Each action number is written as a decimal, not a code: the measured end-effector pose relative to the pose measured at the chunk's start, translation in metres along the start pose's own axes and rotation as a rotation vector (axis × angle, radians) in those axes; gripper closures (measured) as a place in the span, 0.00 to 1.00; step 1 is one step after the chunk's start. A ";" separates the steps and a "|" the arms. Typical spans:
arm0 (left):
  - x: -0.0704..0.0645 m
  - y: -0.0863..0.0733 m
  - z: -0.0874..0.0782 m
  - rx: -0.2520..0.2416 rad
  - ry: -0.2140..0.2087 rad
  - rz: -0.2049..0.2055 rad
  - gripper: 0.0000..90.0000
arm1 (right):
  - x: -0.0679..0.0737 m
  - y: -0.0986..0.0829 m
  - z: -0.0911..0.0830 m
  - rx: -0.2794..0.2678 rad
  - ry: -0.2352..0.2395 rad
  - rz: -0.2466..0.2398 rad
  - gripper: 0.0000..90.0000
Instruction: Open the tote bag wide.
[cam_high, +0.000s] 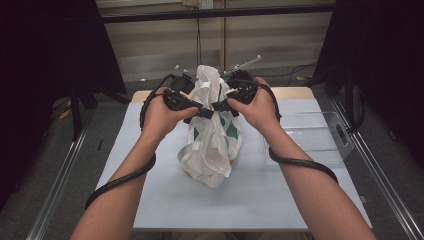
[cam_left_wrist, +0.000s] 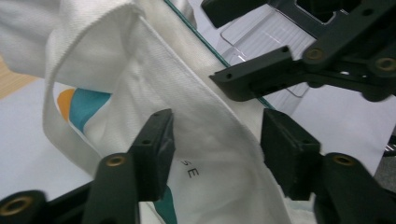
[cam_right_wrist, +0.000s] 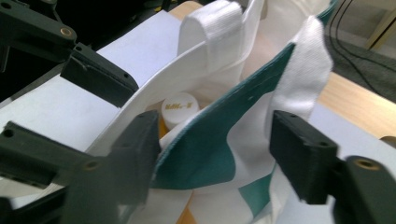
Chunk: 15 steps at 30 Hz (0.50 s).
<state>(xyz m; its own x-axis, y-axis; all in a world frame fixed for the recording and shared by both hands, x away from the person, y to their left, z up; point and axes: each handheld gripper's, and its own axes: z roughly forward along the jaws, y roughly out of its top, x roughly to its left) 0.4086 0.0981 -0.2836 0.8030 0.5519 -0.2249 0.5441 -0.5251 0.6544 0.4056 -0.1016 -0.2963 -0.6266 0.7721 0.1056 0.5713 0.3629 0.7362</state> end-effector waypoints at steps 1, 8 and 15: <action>0.000 0.000 0.000 0.000 0.000 0.000 0.61 | 0.000 0.000 0.001 0.009 0.008 0.006 0.48; 0.002 0.000 -0.004 0.056 -0.011 0.020 0.86 | 0.004 0.000 0.001 0.047 0.045 0.037 0.78; 0.006 -0.004 -0.004 0.063 -0.015 -0.011 0.96 | 0.002 -0.002 -0.003 0.075 0.044 0.093 0.85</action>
<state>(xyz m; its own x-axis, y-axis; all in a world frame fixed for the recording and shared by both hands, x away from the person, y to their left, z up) 0.4106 0.1063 -0.2842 0.8004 0.5483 -0.2425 0.5665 -0.5593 0.6052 0.4014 -0.1020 -0.2955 -0.5910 0.7812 0.2012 0.6647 0.3303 0.6701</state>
